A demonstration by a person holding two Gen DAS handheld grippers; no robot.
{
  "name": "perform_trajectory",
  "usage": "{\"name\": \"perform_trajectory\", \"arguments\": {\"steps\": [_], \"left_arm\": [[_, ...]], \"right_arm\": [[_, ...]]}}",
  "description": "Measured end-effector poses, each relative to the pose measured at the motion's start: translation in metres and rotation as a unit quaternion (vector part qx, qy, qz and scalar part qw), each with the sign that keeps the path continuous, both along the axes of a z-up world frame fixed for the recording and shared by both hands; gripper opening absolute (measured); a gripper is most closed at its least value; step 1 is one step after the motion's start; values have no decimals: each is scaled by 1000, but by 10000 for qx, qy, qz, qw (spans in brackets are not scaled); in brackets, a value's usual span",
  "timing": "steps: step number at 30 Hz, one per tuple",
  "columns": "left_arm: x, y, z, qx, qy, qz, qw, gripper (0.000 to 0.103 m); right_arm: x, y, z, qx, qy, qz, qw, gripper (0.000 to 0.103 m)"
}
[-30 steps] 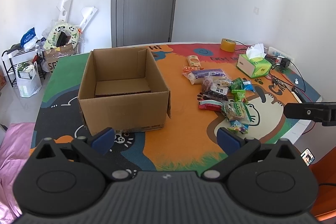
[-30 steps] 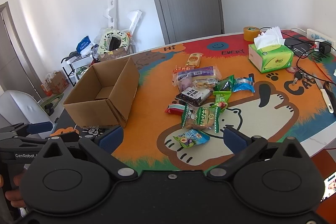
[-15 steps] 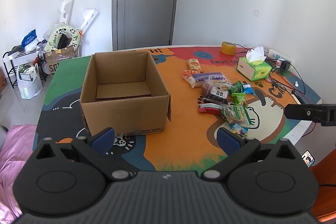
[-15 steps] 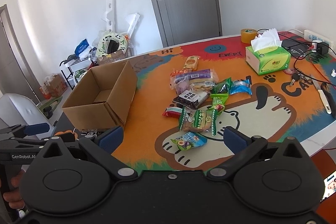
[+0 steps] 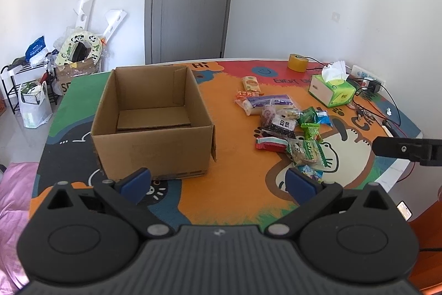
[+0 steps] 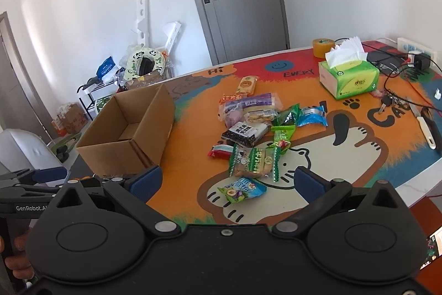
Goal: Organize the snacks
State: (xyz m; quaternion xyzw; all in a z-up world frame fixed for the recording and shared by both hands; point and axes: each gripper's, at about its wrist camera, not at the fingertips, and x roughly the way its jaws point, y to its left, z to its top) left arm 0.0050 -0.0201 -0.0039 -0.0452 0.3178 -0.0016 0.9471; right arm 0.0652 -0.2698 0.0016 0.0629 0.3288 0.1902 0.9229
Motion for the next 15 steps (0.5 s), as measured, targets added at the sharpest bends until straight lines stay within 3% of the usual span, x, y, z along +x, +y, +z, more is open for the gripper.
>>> {"name": "perform_trajectory", "arguments": {"steps": [15], "left_arm": [[38, -33, -25, -104, 18, -292, 9995, 102]], "right_arm": [[25, -23, -32, 44, 39, -249, 9997, 101]]}}
